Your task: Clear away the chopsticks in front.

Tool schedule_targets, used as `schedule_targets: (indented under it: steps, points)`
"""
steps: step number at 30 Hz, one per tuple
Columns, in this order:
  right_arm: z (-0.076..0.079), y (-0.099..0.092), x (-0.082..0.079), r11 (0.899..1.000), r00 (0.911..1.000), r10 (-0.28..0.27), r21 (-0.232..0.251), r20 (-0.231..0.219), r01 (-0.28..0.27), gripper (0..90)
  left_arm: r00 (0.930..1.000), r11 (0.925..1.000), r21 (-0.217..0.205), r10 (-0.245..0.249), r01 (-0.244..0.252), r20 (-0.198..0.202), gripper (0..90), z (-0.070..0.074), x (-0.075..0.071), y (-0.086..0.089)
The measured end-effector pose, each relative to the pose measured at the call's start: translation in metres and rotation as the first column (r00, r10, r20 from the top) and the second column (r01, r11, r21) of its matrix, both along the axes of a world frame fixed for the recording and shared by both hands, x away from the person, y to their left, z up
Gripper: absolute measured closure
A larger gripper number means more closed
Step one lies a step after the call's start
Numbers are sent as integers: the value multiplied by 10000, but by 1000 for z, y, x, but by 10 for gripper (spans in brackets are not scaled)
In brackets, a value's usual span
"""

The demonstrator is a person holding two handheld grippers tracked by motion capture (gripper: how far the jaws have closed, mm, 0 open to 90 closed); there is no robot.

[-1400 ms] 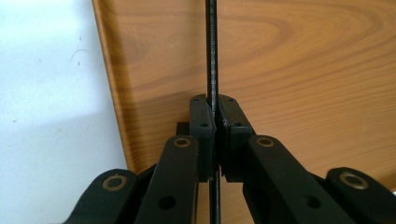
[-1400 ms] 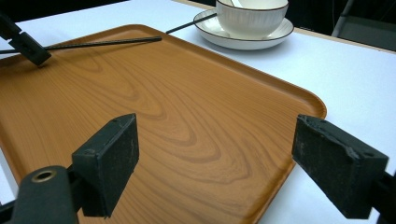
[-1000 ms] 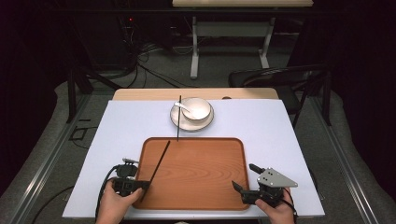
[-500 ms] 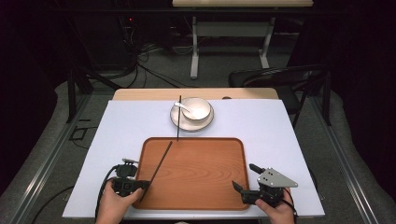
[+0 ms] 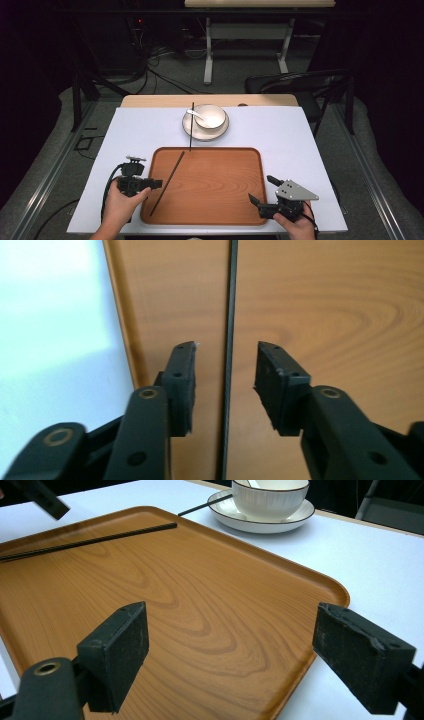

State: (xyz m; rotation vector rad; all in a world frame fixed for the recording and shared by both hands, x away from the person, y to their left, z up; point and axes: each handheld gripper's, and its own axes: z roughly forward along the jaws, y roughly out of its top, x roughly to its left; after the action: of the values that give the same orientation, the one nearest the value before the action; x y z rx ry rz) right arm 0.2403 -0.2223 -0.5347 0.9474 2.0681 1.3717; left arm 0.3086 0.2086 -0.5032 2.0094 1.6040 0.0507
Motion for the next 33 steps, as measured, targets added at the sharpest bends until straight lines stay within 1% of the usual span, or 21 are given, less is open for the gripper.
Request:
schedule_targets:
  steps: [1,2,4,6,7,8,10,11,13,14,17,19,20,22,23,24,25,26,27,30,33]
  points:
    - [0,0,0,10000,10000,0,0,0,0,146,10000,10000,35,-10,10,88,589,2,4,0]
    - [0,0,0,10000,10000,-2,-1,-1,2,146,9998,9999,-85,-75,76,187,559,5,10,0]
    - [0,0,0,10000,10000,-1,-2,1,1,145,9994,9999,-118,-32,36,344,526,8,18,0]
    - [0,0,0,10000,10000,1,-3,-7,-1,145,9995,9998,-183,-8,13,319,520,12,27,-1]
    - [0,0,0,10000,10000,1,-3,-7,-1,145,9995,9998,-183,-8,13,319,516,12,27,-1]
    - [0,0,0,10000,10000,-4,0,-20,4,146,9993,9996,-263,-43,53,361,516,15,33,-1]
    - [0,0,0,10000,10000,-6,-2,-18,6,146,9991,9994,-346,27,-13,422,509,18,39,-2]
    - [0,0,0,10000,10000,-1,-3,-23,1,145,9988,9993,-385,1,18,498,501,23,47,-3]
    - [0,0,0,10000,10000,-5,5,-22,5,146,9980,9992,-399,117,-92,621,500,27,55,-5]
    - [0,0,0,10000,10000,-5,5,-22,5,146,9980,9992,-399,117,-92,621,499,27,55,-5]
    - [0,0,0,10000,10000,2,-5,-33,-2,145,9974,9990,-432,136,-105,711,494,34,68,-6]
    - [0,0,0,10000,10000,-12,12,-19,12,145,9956,9992,-376,170,-135,921,462,37,78,-7]
    - [0,0,0,10000,10000,-12,12,-19,12,145,9956,9992,-376,170,-135,921,456,37,78,-7]
    - [-1,-1,0,10000,10000,-23,35,-19,23,146,9945,9992,-362,227,-191,1026,436,37,87,-7]
    - [0,-1,0,10000,10000,-29,48,-27,30,146,9943,9992,-350,238,-203,1038,430,37,94,-8]
    - [0,-1,0,10000,10000,-29,48,-27,30,146,9943,9992,-350,238,-203,1038,424,37,94,-8]
    - [0,-1,0,10000,10000,-3,27,-35,3,145,9947,9996,-226,198,-176,1011,420,37,102,-9]
    - [0,-1,0,10000,10000,-3,27,-35,3,145,9947,9996,-226,198,-176,1011,416,37,102,-9]
    - [-1,0,1,10000,10000,-1,4,-43,1,145,9954,9997,-175,182,-166,938,411,36,108,-9]
    - [-1,0,0,10000,10000,-4,-2,-50,4,146,9956,9993,-226,332,-314,874,413,33,116,-11]
    - [-1,0,0,10000,10000,-3,8,-50,3,145,9962,9992,-200,350,-335,803,414,32,119,-14]
